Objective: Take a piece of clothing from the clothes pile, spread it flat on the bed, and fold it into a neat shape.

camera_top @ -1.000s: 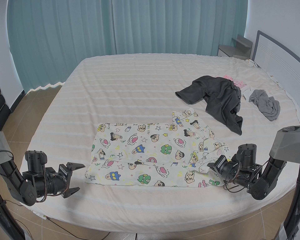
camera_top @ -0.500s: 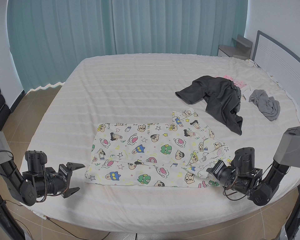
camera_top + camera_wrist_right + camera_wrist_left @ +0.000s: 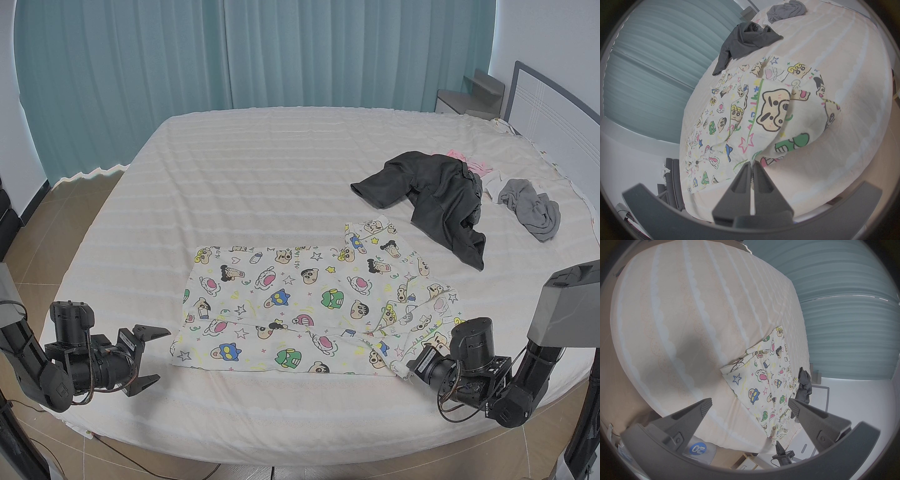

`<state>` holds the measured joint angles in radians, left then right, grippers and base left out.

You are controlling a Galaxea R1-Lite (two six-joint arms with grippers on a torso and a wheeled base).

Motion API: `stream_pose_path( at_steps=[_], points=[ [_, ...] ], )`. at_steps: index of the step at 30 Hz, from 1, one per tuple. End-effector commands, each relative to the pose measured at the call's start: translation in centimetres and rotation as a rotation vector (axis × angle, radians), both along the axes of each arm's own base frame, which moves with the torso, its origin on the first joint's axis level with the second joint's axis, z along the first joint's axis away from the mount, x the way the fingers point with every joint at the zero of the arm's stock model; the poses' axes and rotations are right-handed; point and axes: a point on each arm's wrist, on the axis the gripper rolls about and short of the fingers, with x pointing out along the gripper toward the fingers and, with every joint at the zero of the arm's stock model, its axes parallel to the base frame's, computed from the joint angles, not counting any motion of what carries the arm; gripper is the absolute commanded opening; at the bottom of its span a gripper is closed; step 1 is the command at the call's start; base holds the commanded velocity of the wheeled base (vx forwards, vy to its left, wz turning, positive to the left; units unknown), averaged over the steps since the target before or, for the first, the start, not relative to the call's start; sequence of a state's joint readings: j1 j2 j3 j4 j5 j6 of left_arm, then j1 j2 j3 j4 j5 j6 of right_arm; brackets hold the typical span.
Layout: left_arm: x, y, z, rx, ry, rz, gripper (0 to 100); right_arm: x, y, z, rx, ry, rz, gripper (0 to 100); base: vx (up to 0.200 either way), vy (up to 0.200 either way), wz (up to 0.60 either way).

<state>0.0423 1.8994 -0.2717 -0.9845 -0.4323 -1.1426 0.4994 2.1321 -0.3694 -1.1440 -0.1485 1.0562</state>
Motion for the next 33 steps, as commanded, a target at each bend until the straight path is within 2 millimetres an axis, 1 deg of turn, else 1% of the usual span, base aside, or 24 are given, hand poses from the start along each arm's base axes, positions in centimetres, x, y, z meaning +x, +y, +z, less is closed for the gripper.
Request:
stream_pose_path(
  at_steps=[1, 6, 13, 16, 17, 18, 22, 24, 26, 27, 30, 33],
  points=[
    [0.0, 0.0, 0.0, 0.000, 0.000, 0.001, 100, -0.1, 0.2, -0.5, -0.009, 0.017, 0.011, 100, 0.000, 0.000, 0.00],
    [0.0, 0.0, 0.0, 0.000, 0.000, 0.001, 100, -0.6, 0.2, -0.3, 0.002, 0.001, 0.020, 100, 0.000, 0.000, 0.00],
    [0.0, 0.0, 0.0, 0.000, 0.001, 0.001, 100, -1.7, -0.8, 0.6, 0.039, -0.090, 0.019, 100, 0.000, 0.000, 0.00],
    [0.0, 0.0, 0.0, 0.000, 0.000, 0.001, 100, -1.9, -2.3, 0.6, 0.019, -0.105, -0.012, 100, 0.000, 0.000, 0.00],
    [0.0, 0.0, 0.0, 0.000, 0.001, 0.001, 100, -1.9, -2.4, 0.6, 0.017, -0.104, -0.014, 100, 0.000, 0.000, 0.00],
    [0.0, 0.0, 0.0, 0.000, 0.001, 0.001, 100, -2.0, -3.3, 0.7, 0.009, -0.106, -0.018, 100, 0.000, 0.000, 0.00],
    [0.0, 0.0, 0.0, 0.000, 0.000, 0.001, 100, -2.4, -5.1, 1.5, 0.023, -0.125, 0.002, 100, 0.000, 0.000, 0.00],
    [0.0, 0.0, 0.0, 0.000, 0.000, 0.001, 100, -2.1, -6.1, 2.0, 0.031, -0.147, 0.004, 100, 0.000, 0.000, 0.00],
    [0.0, 0.0, 0.0, 0.000, 0.001, 0.001, 100, -1.6, -7.0, 2.0, 0.037, -0.152, 0.004, 100, 0.000, 0.000, 0.00],
    [0.0, 0.0, 0.0, 0.000, 0.000, 0.001, 100, -1.6, -7.0, 2.0, 0.037, -0.154, 0.005, 100, 0.000, 0.000, 0.00],
    [0.0, 0.0, 0.0, -0.001, 0.001, -0.001, 100, -0.6, -7.8, 1.9, 0.064, -0.163, 0.036, 100, 0.000, 0.000, 0.00],
    [0.0, 0.0, -0.1, -0.001, 0.003, -0.001, 100, 0.1, -8.1, 2.2, 0.075, -0.192, 0.048, 100, 0.000, 0.000, 0.00]
  ],
)
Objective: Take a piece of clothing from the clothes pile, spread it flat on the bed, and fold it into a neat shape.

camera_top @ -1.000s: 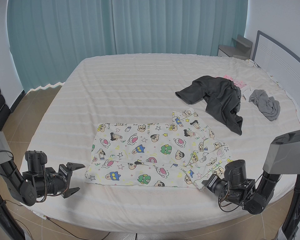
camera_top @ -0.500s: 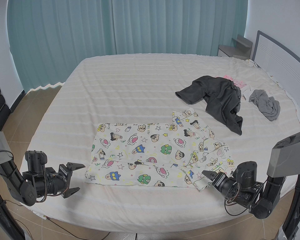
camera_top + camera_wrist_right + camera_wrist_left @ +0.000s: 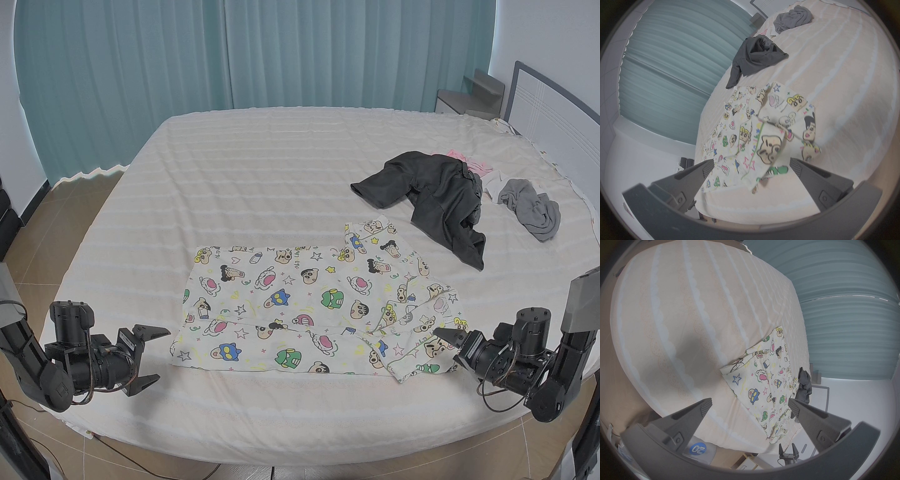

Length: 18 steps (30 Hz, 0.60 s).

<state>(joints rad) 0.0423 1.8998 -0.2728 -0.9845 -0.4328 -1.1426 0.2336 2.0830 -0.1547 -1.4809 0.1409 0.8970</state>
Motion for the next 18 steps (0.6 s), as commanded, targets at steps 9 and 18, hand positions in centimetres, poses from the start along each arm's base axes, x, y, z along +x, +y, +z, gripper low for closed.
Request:
stream_pose_path(
  at_steps=[9, 18],
  points=[
    [0.0, 0.0, 0.0, -0.001, 0.002, 0.000, 100, 3.2, -1.9, 0.3, -0.085, -0.140, 0.135, 100, 0.000, 0.000, 0.00],
    [0.0, 0.0, -0.1, -0.001, 0.003, 0.000, 100, 6.2, -1.5, -1.4, -0.229, -0.196, 0.226, 100, 0.000, 0.000, 0.00]
  ],
)
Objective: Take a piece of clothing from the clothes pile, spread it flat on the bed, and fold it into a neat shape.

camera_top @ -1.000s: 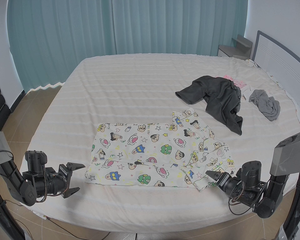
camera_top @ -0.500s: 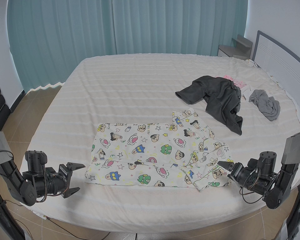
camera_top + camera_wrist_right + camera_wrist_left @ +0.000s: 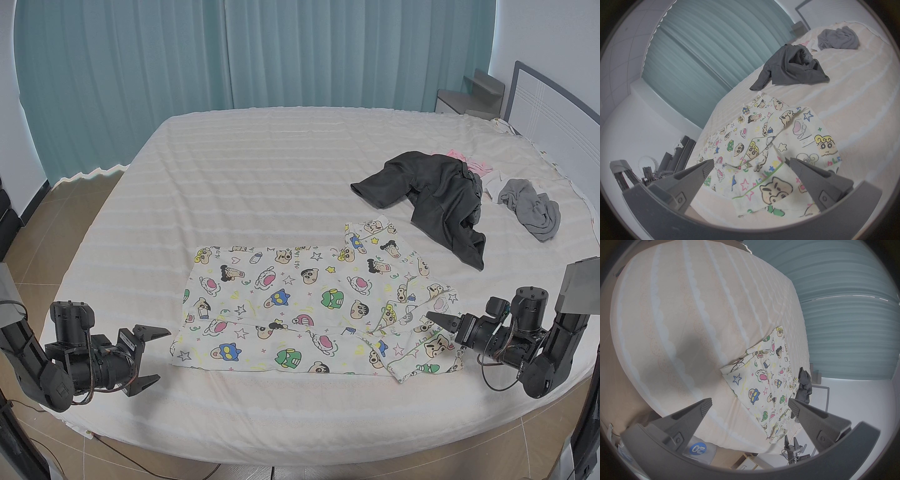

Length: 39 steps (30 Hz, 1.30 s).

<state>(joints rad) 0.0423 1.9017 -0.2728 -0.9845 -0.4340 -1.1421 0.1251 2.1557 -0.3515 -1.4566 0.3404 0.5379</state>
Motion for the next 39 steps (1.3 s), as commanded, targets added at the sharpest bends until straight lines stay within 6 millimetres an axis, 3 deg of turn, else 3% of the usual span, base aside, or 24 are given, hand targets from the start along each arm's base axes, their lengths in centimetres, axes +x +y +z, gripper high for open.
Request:
stream_pose_path(
  at_steps=[1, 9, 10, 20, 28, 39],
  points=[
    [0.0, 0.0, -0.1, -0.001, 0.003, 0.001, 100, 1.4, 0.2, -1.6, -0.031, 0.034, 0.013, 100, 0.000, 0.000, 0.00],
    [0.0, 0.0, -0.1, 0.000, 0.004, 0.000, 100, 2.5, 0.3, -1.6, -0.045, 0.027, 0.022, 100, 0.000, 0.000, 0.00],
    [0.0, 0.0, -0.1, 0.000, 0.004, 0.000, 100, 2.6, 0.3, -1.8, -0.056, 0.025, 0.025, 0, 0.000, 0.000, 0.00],
    [0.0, 0.0, -0.2, 0.000, 0.006, 0.000, 100, 1.8, -0.2, -1.2, -0.060, 0.019, 0.008, 0, 0.000, 0.000, 0.00],
    [0.0, 0.0, -0.1, 0.001, 0.004, 0.001, 100, -0.9, -0.3, -0.4, -0.060, 0.056, 0.015, 0, 0.000, 0.000, 0.00],
    [0.0, 0.0, -0.1, 0.001, 0.004, 0.001, 100, -4.2, -0.9, -2.5, -0.081, 0.203, -0.006, 0, 0.000, 0.000, 0.00]
  ],
)
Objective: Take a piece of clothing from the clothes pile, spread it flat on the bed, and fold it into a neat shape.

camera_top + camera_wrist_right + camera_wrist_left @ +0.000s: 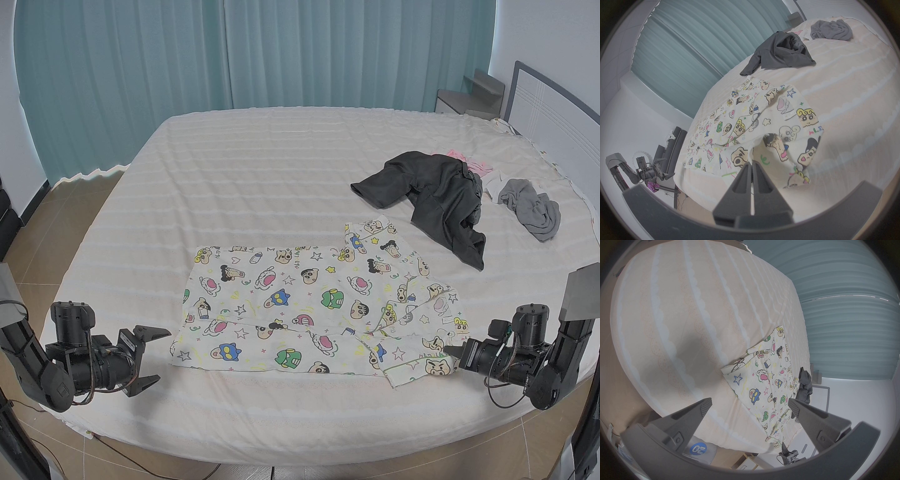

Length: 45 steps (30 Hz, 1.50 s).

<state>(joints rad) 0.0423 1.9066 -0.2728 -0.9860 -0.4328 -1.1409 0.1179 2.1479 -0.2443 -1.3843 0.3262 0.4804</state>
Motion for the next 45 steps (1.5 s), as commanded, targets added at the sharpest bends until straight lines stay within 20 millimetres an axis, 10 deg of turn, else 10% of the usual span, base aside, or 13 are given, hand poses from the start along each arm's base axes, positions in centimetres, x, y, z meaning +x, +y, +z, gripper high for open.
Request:
stream_pose_path(
  at_steps=[1, 12, 13, 26, 34, 45],
  points=[
    [0.0, 0.0, 0.0, 0.000, 0.001, 0.001, 100, -1.7, -0.3, -1.0, -0.008, 0.056, -0.010, 0, 0.000, 0.000, 0.00],
    [0.0, 0.0, -0.1, 0.000, 0.004, 0.001, 100, -2.1, -0.5, -2.6, -0.012, 0.078, -0.068, 0, 0.000, 0.000, 0.00],
    [0.0, 0.0, -0.1, 0.000, 0.003, 0.001, 100, -2.1, -0.5, -2.6, -0.011, 0.077, -0.068, 100, 0.000, 0.000, 0.00],
    [0.0, 0.0, -0.1, 0.000, 0.003, 0.001, 100, -3.0, 0.3, 2.9, 0.062, -0.112, -0.051, 100, 0.000, 0.000, 0.00],
    [0.0, 0.0, -0.1, 0.000, 0.003, -0.001, 100, -3.4, 5.7, 4.8, 0.098, -0.206, 0.144, 100, 0.000, 0.000, 0.00],
    [0.0, 0.0, 0.0, 0.000, 0.001, -0.001, 100, 1.9, 13.4, 4.6, 0.172, 0.014, 0.212, 100, 0.000, 0.000, 0.00]
  ],
)
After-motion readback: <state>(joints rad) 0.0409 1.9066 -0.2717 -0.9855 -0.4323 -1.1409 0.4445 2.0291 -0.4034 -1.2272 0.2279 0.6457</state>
